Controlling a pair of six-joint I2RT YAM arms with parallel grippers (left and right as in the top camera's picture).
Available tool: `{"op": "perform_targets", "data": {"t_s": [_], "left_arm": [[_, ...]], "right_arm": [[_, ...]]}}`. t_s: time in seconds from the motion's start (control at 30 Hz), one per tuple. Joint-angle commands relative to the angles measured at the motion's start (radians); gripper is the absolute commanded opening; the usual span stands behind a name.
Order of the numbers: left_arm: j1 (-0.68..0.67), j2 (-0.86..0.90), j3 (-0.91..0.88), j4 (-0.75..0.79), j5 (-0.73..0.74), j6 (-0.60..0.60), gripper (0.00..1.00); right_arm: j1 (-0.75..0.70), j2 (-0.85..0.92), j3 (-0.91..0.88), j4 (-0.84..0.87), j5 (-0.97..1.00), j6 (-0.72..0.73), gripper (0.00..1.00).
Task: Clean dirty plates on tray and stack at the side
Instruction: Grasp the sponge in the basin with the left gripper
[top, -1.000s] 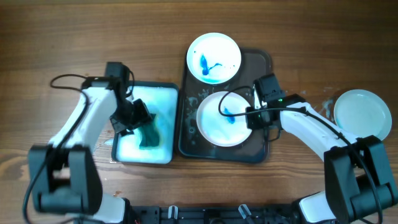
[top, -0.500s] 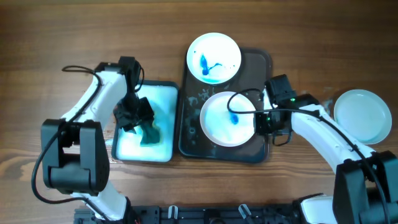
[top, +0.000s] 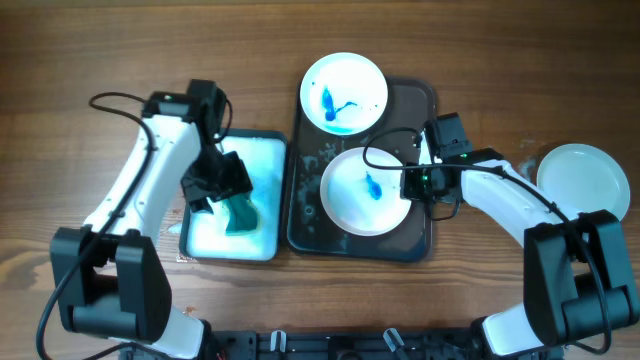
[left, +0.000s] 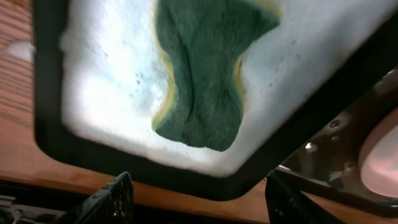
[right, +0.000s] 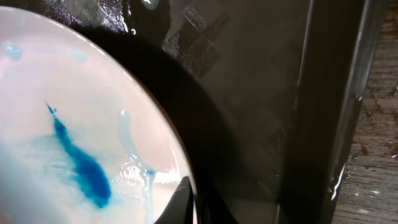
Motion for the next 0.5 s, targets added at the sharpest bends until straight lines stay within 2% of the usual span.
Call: {"op": "perform_targets", "data": {"t_s": [0.0, 0.07, 0.1, 0.13, 0.17, 0.2, 0.23, 0.3, 0.37, 0.4, 0.47], "left_arm": [[-0.068, -0.008, -0.15, 0.104, 0.016, -0.093, 0.66], [-0.109, -0.008, -0.276, 0.24, 0.016, -0.165, 0.61], [-0.124, -0.008, -0.332, 0.308, 0.015, -0.197, 0.44], [-0.129, -0.008, -0.359, 0.341, 0.015, -0.212, 0.3], [-0.131, -0.008, -0.383, 0.373, 0.008, -0.224, 0.23], [-0.13, -0.008, -0.401, 0.414, -0.015, -0.226, 0.06], [-0.128, -0.008, -0.401, 0.428, -0.038, -0.226, 0.04], [-0.121, -0.009, -0.379, 0.405, -0.035, -0.215, 0.04], [-0.114, -0.013, -0.315, 0.303, -0.026, -0.215, 0.04], [-0.109, -0.02, -0.264, 0.238, -0.026, -0.207, 0.11], [-0.095, -0.044, -0.166, 0.151, -0.033, -0.167, 0.42]], "right_arm": [[0.0, 0.04, -0.016, 0.003, 0.091, 0.068, 0.04], [0.0, 0.04, -0.016, 0.002, 0.091, 0.06, 0.04], [0.0, 0.04, -0.016, 0.001, 0.091, 0.06, 0.04], [0.0, 0.04, -0.016, 0.001, 0.09, 0.06, 0.04], [0.0, 0.04, -0.016, 0.001, 0.083, 0.06, 0.04], [0.0, 0.039, -0.016, 0.001, 0.079, 0.061, 0.04], [0.0, 0.04, -0.016, 0.001, 0.08, 0.06, 0.04], [0.0, 0.039, -0.016, -0.002, 0.08, 0.06, 0.04], [0.0, 0.04, -0.016, -0.011, 0.08, 0.06, 0.04], [0.0, 0.04, -0.016, -0.014, 0.08, 0.059, 0.04], [0.0, 0.04, -0.016, -0.014, 0.08, 0.06, 0.04]]}}
